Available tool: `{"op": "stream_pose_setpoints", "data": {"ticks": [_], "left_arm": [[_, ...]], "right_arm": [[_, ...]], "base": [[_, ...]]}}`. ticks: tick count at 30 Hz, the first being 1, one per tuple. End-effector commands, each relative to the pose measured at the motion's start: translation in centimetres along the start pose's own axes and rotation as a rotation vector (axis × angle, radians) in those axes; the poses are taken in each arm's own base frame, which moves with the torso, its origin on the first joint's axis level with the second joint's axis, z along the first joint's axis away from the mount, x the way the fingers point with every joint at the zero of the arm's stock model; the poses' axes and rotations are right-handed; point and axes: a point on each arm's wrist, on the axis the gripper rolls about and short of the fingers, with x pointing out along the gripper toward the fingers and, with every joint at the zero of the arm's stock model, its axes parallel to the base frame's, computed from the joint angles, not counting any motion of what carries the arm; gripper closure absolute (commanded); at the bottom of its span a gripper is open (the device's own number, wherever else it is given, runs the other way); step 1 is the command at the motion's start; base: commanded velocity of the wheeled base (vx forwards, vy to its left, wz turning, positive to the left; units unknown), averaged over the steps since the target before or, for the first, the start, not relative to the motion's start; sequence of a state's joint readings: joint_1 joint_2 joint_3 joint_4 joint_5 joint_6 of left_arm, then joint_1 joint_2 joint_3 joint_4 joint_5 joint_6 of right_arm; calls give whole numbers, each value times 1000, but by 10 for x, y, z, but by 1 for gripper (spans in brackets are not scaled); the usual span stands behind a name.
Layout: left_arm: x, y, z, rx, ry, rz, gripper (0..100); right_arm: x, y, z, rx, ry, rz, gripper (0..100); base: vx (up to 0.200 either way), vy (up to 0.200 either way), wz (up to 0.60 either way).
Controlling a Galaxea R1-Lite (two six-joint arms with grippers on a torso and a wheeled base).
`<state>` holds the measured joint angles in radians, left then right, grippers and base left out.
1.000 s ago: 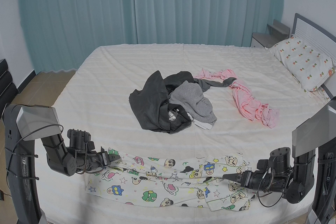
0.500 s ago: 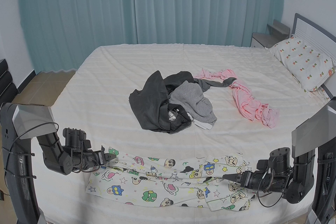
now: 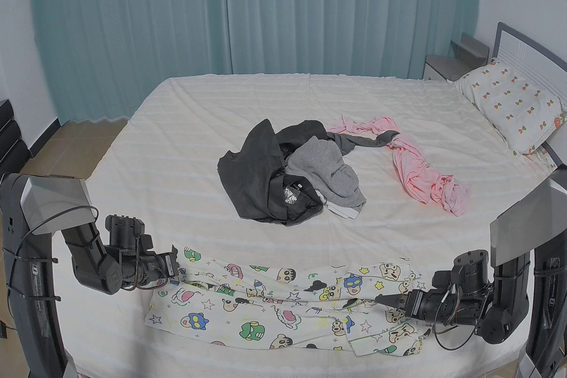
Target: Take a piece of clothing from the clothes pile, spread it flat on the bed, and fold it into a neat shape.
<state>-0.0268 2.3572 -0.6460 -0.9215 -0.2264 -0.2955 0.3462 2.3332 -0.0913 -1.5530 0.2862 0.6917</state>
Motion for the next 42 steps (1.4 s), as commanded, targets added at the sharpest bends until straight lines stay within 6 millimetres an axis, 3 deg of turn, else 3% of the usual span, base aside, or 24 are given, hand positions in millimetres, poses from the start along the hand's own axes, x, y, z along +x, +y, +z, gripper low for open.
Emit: {"op": "stream_pose_setpoints", "data": {"ticks": [1, 19, 27, 35, 42], "left_arm": [[-7, -2, 8, 2, -33, -5, 100], [-30, -18, 38, 53, -237, -78, 100], [-33, -18, 33, 85, -317, -138, 100], [-46, -10, 7, 90, -295, -174, 100], [-37, 0, -3, 78, -256, -145, 100]], "right_arm": [[0, 1, 0, -4, -2, 6, 0], [0, 1, -1, -5, -2, 6, 0], [0, 1, -1, -4, -1, 5, 0], [0, 1, -1, -5, 0, 5, 0], [1, 3, -3, -11, 8, 10, 0]], "base": [[0, 0, 0], [0, 0, 0], [0, 0, 0], [0, 0, 0], [0, 0, 0]]}}
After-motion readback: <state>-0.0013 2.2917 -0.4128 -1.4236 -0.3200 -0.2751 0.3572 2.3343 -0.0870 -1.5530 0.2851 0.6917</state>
